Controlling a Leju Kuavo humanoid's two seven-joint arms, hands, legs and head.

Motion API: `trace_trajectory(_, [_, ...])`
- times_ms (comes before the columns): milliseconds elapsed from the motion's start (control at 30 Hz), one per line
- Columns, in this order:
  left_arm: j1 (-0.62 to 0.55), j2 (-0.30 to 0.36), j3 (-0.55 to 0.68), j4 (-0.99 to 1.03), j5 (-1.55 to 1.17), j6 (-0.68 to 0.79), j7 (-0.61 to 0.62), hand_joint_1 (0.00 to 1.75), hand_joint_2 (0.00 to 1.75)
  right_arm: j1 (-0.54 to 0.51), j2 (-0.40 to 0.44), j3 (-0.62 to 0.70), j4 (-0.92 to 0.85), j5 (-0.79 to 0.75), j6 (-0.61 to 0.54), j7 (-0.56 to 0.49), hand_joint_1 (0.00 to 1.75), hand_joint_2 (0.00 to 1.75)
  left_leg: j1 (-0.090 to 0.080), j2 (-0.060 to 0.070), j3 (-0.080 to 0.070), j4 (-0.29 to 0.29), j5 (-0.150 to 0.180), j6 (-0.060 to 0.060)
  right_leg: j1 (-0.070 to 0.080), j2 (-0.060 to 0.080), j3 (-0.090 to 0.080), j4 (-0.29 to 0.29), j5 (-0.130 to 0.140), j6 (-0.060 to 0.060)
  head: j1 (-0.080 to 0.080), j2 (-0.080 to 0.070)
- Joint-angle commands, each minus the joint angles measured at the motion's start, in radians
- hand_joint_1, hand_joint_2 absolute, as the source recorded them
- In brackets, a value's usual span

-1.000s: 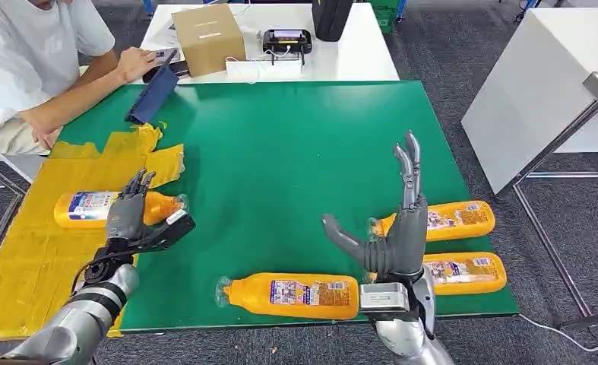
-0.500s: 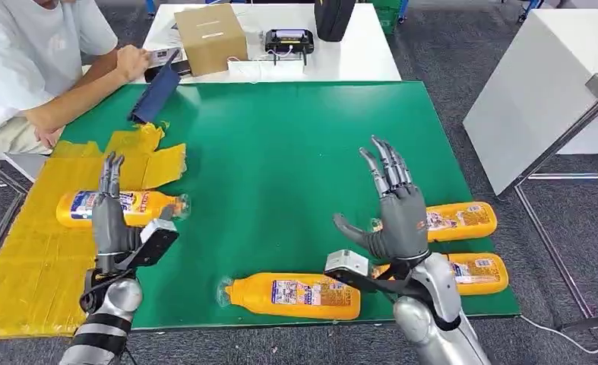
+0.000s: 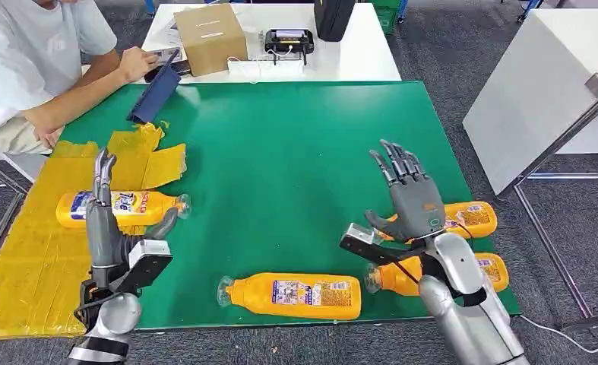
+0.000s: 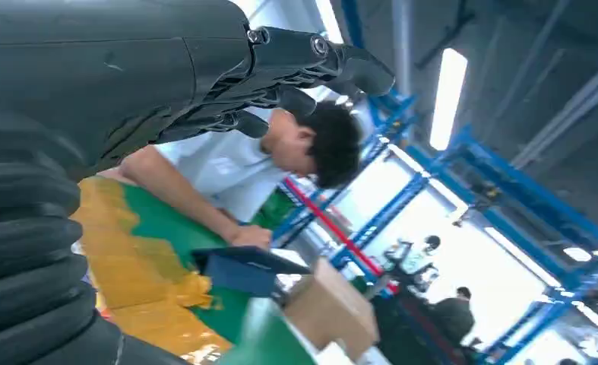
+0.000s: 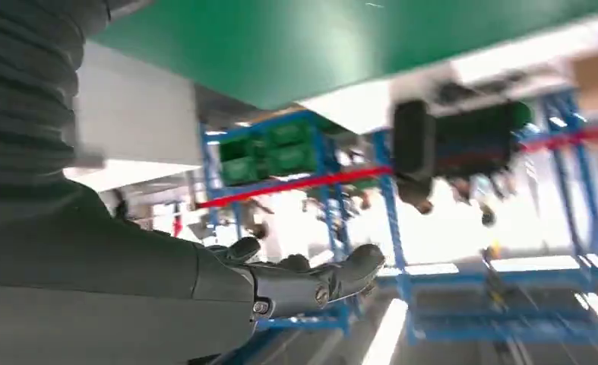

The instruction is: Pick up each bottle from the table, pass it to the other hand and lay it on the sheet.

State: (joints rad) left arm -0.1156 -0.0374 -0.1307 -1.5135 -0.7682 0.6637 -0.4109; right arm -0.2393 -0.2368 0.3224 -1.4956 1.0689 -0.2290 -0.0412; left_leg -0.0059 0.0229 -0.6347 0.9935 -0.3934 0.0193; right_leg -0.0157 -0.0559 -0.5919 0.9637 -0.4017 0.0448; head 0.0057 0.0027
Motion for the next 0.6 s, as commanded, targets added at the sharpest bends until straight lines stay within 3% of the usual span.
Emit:
trace_trajectory(33, [0.014, 0.018, -0.129, -0.091, 0.040, -0.024, 0.006, 0.00, 1.75, -0.078, -0.097, -0.064, 0.283, 0.012, 0.043, -0.019, 0.00, 1.75, 0.001, -0.003, 0.003, 0.000, -0.001, -0.001, 0.000, 0.002, 0.004, -0.001, -0.001, 0.000, 0.000, 0.000])
trace_trajectory(167, [0.021, 0.025, -0.148, -0.116, 0.100, -0.078, -0.007, 0.00, 1.75, -0.108, -0.131, -0.084, 0.350, 0.006, 0.091, -0.012, 0.00, 1.75, 0.001, -0.003, 0.005, 0.001, -0.003, -0.001, 0.000, 0.005, 0.006, 0.000, -0.002, -0.001, 0.000, 0.000])
trace_trajectory(267, [0.017, 0.026, -0.152, -0.109, 0.131, -0.087, -0.017, 0.00, 1.75, -0.135, -0.160, -0.092, 0.414, -0.065, 0.173, -0.062, 0.00, 1.75, 0.001, -0.004, 0.005, 0.001, -0.003, -0.001, 0.000, 0.004, 0.006, 0.000, -0.002, -0.001, 0.000, 0.000])
trace_trajectory(600, [-0.028, 0.020, -0.158, -0.031, 0.198, -0.102, -0.054, 0.00, 1.75, -0.132, -0.250, -0.015, 0.493, -0.141, 0.252, -0.168, 0.00, 1.75, 0.000, -0.004, 0.003, -0.001, -0.001, -0.001, 0.000, 0.001, 0.003, -0.001, 0.000, 0.000, 0.000, 0.000])
